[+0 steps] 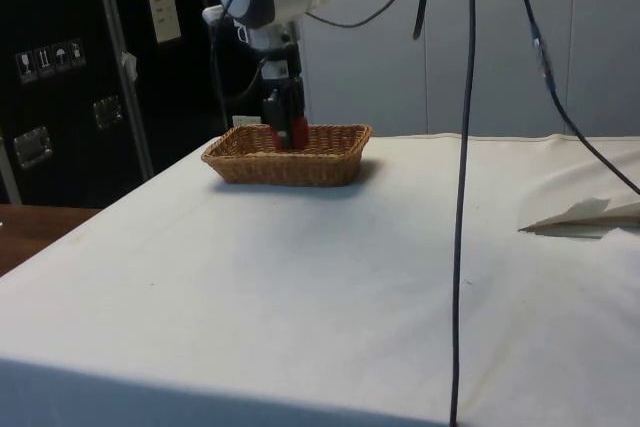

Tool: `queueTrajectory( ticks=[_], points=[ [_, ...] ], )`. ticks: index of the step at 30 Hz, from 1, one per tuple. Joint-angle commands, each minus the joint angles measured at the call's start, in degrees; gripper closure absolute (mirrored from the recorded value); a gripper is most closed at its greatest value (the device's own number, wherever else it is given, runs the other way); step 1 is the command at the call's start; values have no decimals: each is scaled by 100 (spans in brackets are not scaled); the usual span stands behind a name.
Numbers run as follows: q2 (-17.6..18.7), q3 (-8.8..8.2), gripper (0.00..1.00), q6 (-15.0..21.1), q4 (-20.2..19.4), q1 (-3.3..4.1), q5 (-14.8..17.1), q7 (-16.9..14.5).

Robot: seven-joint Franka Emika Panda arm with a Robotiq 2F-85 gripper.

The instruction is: Pick up the cube and place it into the basket.

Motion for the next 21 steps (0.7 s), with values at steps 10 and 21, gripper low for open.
queueTrajectory(
  ticks=[10, 21],
  points=[
    [201, 29, 99, 103, 92, -74, 115, -34],
    [218, 0, 99, 97, 92, -52, 80, -6]
  ],
)
